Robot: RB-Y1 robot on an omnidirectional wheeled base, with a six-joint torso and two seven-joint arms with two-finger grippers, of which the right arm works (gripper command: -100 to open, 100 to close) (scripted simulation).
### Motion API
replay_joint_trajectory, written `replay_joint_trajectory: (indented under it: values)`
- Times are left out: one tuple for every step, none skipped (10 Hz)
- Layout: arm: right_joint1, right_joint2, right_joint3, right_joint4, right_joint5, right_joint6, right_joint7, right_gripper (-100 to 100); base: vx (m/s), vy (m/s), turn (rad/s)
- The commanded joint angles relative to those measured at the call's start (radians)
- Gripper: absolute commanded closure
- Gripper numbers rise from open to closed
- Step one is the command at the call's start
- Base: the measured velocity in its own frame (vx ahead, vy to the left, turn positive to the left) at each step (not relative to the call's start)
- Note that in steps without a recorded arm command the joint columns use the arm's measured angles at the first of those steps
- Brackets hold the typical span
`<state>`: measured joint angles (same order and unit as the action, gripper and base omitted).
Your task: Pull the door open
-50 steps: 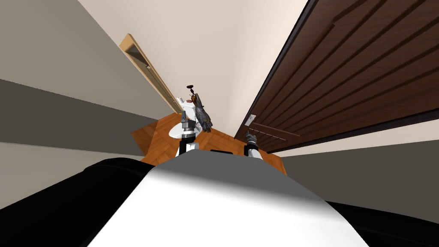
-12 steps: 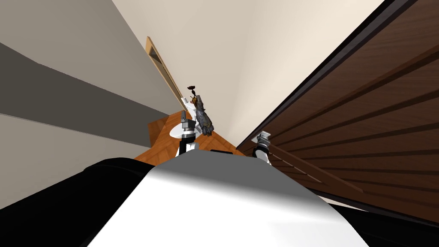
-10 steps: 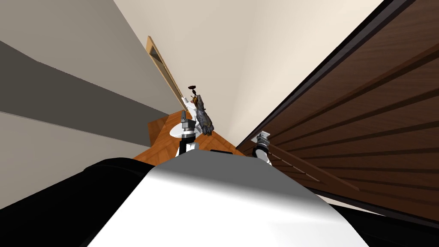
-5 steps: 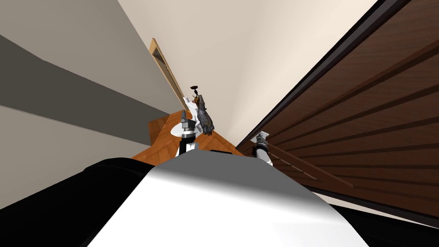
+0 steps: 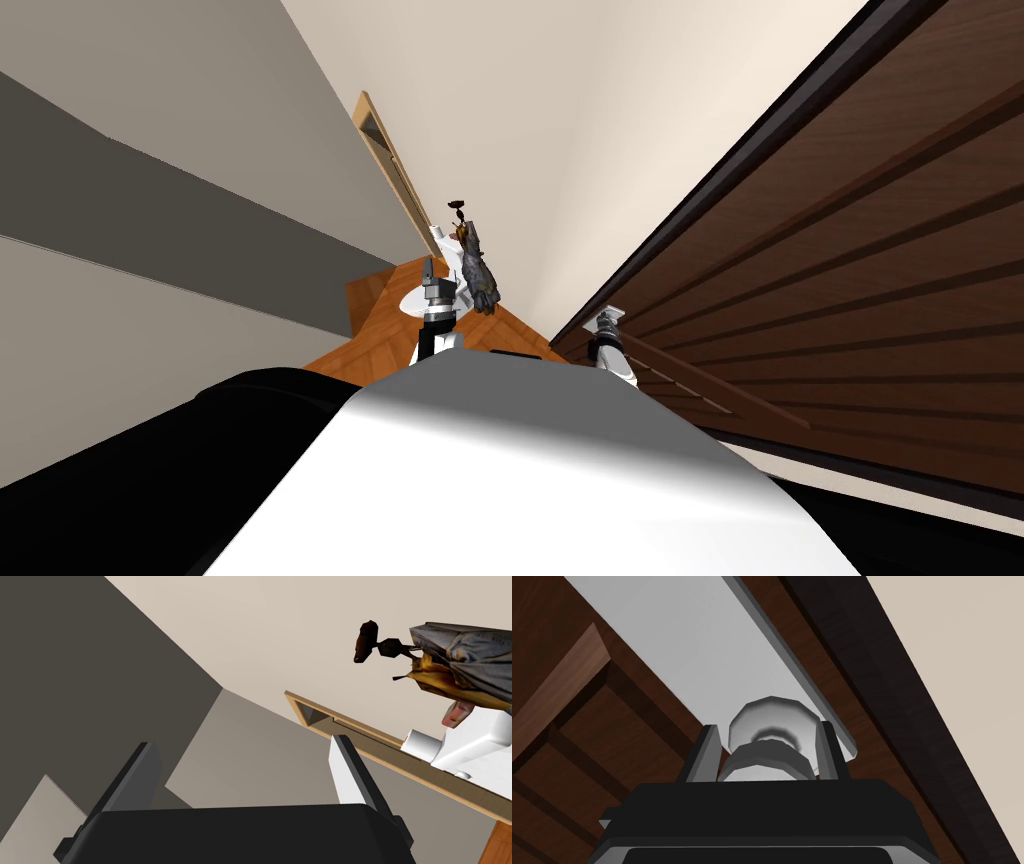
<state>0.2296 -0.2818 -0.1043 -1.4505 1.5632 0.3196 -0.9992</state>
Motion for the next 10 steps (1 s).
replay_joint_trajectory:
  values:
    - [0.011, 0.005, -0.005, 0.014, -0.050, -0.019, -0.020, 100, -0.043, 0.003, 0.005]
    - [0.006, 0.013, -0.014, 0.018, -0.082, -0.049, -0.056, 100, -0.047, 0.007, 0.003]
    - [0.006, 0.013, -0.014, 0.018, -0.118, -0.049, -0.056, 100, -0.041, 0.009, 0.015]
    - [0.000, 0.020, -0.024, 0.022, -0.163, -0.079, -0.081, 100, -0.044, 0.008, -0.002]
    - [0.000, 0.020, -0.024, 0.022, -0.196, -0.079, -0.093, 100, -0.038, 0.004, -0.013]
    - [-0.006, 0.028, -0.034, 0.026, -0.227, -0.110, -0.132, 100, -0.054, -0.003, -0.005]
    - [-0.006, 0.028, -0.034, 0.026, -0.287, -0.110, -0.132, 100, -0.044, -0.006, 0.013]
    - [-0.012, 0.035, -0.044, 0.030, -0.316, -0.142, -0.160, 100, -0.056, -0.005, -0.012]
    - [-0.012, 0.035, -0.044, 0.030, -0.332, -0.142, -0.171, 100, -0.047, 0.001, 0.002]
    - [-0.012, 0.035, -0.044, 0.030, -0.347, -0.142, -0.171, 100, -0.020, 0.003, 0.004]
